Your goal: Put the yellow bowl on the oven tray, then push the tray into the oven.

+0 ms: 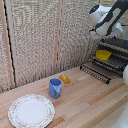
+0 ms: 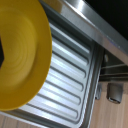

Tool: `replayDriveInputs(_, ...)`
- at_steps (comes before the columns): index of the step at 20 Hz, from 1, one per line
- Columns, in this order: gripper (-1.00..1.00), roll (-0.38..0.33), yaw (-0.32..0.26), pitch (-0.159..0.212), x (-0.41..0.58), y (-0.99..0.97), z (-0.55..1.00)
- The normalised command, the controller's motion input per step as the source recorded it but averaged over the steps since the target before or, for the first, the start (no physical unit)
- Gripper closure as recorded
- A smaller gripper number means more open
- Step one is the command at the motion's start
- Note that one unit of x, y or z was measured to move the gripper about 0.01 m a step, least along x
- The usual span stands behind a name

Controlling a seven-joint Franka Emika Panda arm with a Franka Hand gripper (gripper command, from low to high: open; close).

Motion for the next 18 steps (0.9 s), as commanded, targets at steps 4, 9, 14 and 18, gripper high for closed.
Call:
replayDriveInputs(4,-1.00,-0.183,0.233,0.295,-0.241,0.16,0.12)
replayDriveInputs(9,-1.00,-0.167,0.225,0.324,-0.244,0.21,0.13)
replayDriveInputs(14,-1.00,-0.211,0.192,0.302,-0.222,0.20,0.03)
replayDriveInputs(18,-1.00,-0.232,0.144,0.282,-0.125,0.29,0.00)
